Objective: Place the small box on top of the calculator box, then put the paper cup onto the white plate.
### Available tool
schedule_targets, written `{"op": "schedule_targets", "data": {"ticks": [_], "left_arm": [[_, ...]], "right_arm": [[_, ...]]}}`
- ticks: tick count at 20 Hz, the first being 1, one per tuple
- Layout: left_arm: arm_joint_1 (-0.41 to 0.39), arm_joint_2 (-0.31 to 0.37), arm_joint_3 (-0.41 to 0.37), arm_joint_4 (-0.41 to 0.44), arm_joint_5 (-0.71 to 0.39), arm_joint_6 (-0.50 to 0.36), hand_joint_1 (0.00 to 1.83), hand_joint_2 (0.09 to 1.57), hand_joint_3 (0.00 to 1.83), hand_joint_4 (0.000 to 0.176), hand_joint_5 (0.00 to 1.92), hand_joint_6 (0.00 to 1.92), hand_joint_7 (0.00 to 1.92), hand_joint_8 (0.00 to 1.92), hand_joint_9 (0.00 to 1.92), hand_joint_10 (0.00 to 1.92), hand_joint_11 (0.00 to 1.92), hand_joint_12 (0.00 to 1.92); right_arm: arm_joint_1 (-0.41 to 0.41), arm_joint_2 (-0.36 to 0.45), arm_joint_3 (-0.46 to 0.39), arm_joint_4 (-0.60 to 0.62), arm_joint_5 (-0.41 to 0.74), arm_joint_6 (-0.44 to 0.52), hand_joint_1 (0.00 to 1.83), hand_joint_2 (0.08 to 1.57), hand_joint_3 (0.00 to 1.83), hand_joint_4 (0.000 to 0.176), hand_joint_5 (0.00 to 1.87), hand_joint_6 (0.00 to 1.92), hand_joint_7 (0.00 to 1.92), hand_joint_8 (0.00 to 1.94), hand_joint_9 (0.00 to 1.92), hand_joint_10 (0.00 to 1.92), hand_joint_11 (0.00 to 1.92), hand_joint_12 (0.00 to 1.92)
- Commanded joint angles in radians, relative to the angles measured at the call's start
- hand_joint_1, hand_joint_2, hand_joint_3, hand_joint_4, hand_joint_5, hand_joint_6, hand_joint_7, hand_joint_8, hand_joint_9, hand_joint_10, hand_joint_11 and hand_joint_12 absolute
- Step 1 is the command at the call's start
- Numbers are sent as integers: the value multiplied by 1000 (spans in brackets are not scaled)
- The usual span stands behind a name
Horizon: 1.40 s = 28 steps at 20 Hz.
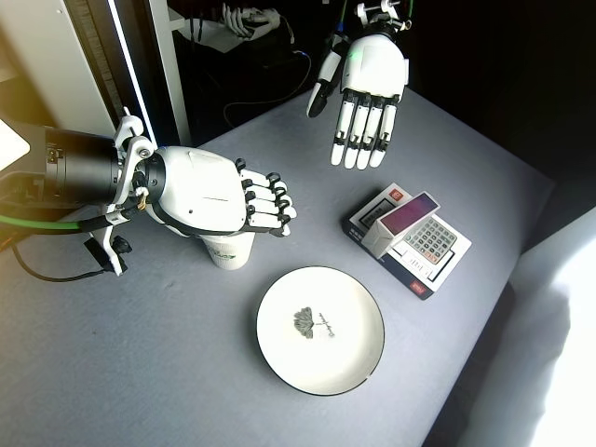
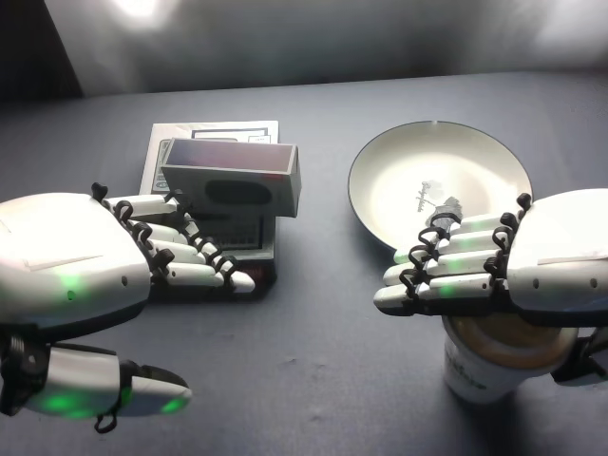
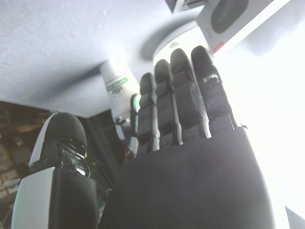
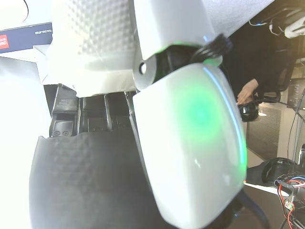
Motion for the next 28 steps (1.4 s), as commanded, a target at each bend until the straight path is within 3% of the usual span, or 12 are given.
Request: {"op": "schedule_targets", "data": {"ticks": [1, 3, 4, 5, 9, 12, 14, 16, 17, 21, 25, 28], "left_arm": [[-13, 13, 0, -27, -77, 4, 242, 1291, 3, 0, 286, 8, 343, 4, 325, 7, 0, 688], [-13, 13, 1, -27, -77, 4, 245, 1281, 0, 0, 311, 13, 352, 7, 343, 12, 16, 703], [-13, 14, 1, -27, -77, 4, 222, 1288, 0, 0, 301, 4, 356, 3, 339, 5, 2, 747], [-13, 14, 1, -27, -77, 4, 190, 1288, 0, 0, 302, 3, 361, 3, 343, 4, 2, 761], [-13, 14, 2, -27, -77, 6, 231, 1282, 0, 0, 301, 2, 363, 2, 343, 3, 4, 752], [-14, 14, 3, -27, -78, 6, 256, 1273, 0, 0, 316, 6, 375, 5, 361, 8, 24, 753], [-14, 14, 3, -29, -78, 6, 241, 1274, 0, 0, 317, 4, 378, 4, 356, 4, 20, 751], [-15, 14, 2, -28, -78, 7, 218, 1281, 1, 0, 282, 0, 346, 0, 323, 0, 1, 743], [-14, 14, 0, -24, -78, 8, 237, 1278, 0, 0, 299, 5, 361, 5, 338, 5, 9, 753], [-11, 15, 0, -21, -79, 8, 250, 1283, 1, 0, 308, 5, 365, 4, 348, 6, 16, 748], [-11, 16, -2, -23, -80, 8, 188, 1286, 2, 0, 305, 0, 361, 0, 347, 0, 38, 687], [-11, 16, -2, -23, -80, 8, 231, 1284, 1, 0, 281, 2, 343, 0, 322, 0, 21, 683]], "right_arm": [[4, 10, -4, 13, 42, 3, 1485, 1021, 8, 0, 0, 0, 0, 0, 0, 0, 0, 40], [4, 10, -4, 11, 47, 3, 1481, 1006, 0, 0, 0, 0, 0, 0, 0, 0, 63, 31], [4, 10, -4, 11, 51, 3, 1465, 997, 0, 0, 0, 0, 0, 0, 0, 0, 12, 317], [4, 10, -4, 11, 53, 3, 1458, 1000, 1, 0, 0, 0, 0, 0, 0, 0, 2, 406], [5, 10, -4, 11, 53, 3, 1448, 986, 0, 0, 0, 0, 0, 0, 0, 0, 0, 472], [6, 10, -4, 11, 56, 3, 1469, 986, 0, 0, 0, 0, 0, 0, 0, 0, 0, 378], [6, 10, -4, 10, 58, 3, 1477, 979, 0, 0, 0, 0, 0, 0, 0, 0, 0, 430], [8, 10, -3, 9, 59, 3, 1478, 986, 0, 0, 0, 0, 0, 0, 0, 0, 0, 308], [11, 10, -3, 9, 61, 3, 1465, 981, 0, 0, 0, 0, 0, 0, 0, 0, 0, 149], [29, 11, -4, 10, 70, 3, 1465, 979, 0, 0, 0, 0, 0, 0, 0, 0, 0, 218], [28, 11, -4, 9, 70, 3, 1469, 983, 0, 0, 0, 0, 0, 0, 0, 0, 0, 85], [28, 11, -4, 8, 70, 3, 1427, 971, 0, 0, 0, 0, 0, 0, 0, 0, 0, 172]]}}
